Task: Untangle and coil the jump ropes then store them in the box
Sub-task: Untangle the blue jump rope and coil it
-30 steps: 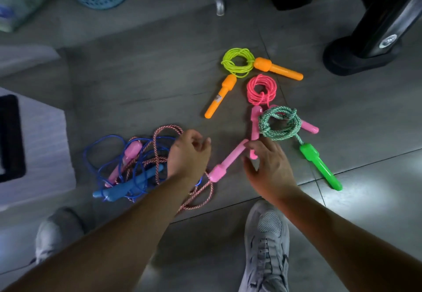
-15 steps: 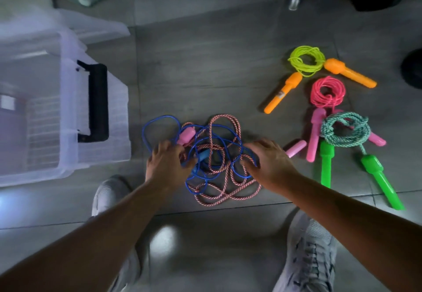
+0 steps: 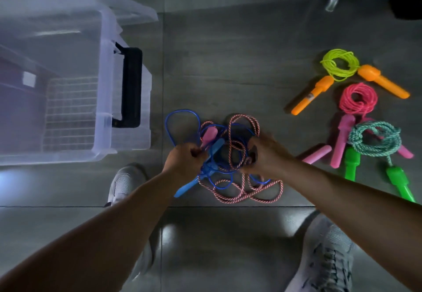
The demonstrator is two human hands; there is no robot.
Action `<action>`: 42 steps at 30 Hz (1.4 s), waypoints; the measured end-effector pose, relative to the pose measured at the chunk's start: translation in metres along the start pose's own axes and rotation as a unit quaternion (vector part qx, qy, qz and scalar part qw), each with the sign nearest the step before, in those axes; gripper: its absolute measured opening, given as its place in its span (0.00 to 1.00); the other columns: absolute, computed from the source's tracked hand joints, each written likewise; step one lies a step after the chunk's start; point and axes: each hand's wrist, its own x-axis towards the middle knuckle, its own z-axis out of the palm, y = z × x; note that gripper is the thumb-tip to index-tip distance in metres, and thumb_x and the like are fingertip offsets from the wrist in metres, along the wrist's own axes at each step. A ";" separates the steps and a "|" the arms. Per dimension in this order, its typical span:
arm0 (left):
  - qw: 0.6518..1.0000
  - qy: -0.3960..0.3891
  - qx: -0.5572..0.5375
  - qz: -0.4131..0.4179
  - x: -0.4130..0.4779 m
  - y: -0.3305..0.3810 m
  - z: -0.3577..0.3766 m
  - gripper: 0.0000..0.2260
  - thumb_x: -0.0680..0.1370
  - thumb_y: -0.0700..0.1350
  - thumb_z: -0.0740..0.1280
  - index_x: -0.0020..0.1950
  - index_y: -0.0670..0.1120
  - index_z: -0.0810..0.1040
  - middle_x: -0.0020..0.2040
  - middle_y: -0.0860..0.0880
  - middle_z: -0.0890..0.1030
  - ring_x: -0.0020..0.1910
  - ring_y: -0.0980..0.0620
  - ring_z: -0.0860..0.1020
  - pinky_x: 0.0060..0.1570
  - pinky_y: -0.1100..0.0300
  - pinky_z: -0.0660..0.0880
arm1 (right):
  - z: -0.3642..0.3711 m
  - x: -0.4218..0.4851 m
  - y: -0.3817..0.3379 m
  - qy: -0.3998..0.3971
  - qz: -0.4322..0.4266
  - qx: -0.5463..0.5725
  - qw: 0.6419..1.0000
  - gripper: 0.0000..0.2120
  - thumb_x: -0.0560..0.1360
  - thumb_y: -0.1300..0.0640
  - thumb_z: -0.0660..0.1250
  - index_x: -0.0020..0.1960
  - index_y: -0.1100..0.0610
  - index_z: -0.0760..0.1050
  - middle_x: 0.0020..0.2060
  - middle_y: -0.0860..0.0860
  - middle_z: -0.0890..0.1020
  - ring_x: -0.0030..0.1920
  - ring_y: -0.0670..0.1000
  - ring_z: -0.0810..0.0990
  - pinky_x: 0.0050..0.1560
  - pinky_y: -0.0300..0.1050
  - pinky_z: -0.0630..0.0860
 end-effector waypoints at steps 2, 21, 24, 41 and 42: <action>1.000 -0.001 -0.001 -0.013 -0.002 -0.009 -0.004 0.11 0.76 0.48 0.72 0.35 0.49 0.76 0.31 0.53 0.76 0.32 0.53 0.74 0.30 0.61 0.66 | -0.001 0.001 -0.002 -0.020 -0.003 0.004 1.000 0.21 0.64 0.46 0.80 0.50 0.54 0.77 0.47 0.52 0.82 0.45 0.53 0.80 0.42 0.44 0.75; 0.855 -0.148 -0.496 0.016 -0.037 0.010 -0.044 0.09 0.75 0.33 0.68 0.54 0.36 0.81 0.49 0.38 0.83 0.48 0.44 0.81 0.50 0.56 0.79 | -0.053 -0.017 -0.078 -0.068 -0.177 0.202 0.961 0.04 0.75 0.55 0.73 0.49 0.49 0.80 0.36 0.46 0.81 0.34 0.42 0.75 0.38 0.41 0.74; 0.856 -0.159 -0.485 0.080 -0.058 0.033 -0.064 0.12 0.72 0.35 0.70 0.54 0.33 0.81 0.50 0.36 0.81 0.50 0.41 0.80 0.57 0.50 0.75 | -0.090 -0.044 -0.092 -0.063 -0.184 0.162 0.968 0.07 0.73 0.50 0.75 0.46 0.50 0.79 0.35 0.44 0.80 0.34 0.43 0.75 0.39 0.44 0.74; 0.902 -0.113 -0.284 0.303 -0.281 0.137 -0.239 0.07 0.78 0.37 0.71 0.53 0.44 0.78 0.47 0.41 0.85 0.35 0.46 0.81 0.37 0.56 0.81 | -0.211 -0.254 -0.241 0.135 -0.240 0.312 0.909 0.21 0.72 0.47 0.72 0.59 0.59 0.75 0.37 0.47 0.82 0.34 0.40 0.81 0.42 0.41 0.79; 0.894 -0.123 -0.313 0.297 -0.294 0.140 -0.243 0.05 0.79 0.37 0.69 0.53 0.44 0.78 0.44 0.43 0.84 0.31 0.49 0.78 0.36 0.56 0.81 | -0.213 -0.263 -0.246 0.150 -0.246 0.343 0.894 0.23 0.71 0.45 0.73 0.59 0.58 0.75 0.38 0.46 0.83 0.37 0.42 0.82 0.48 0.46 0.79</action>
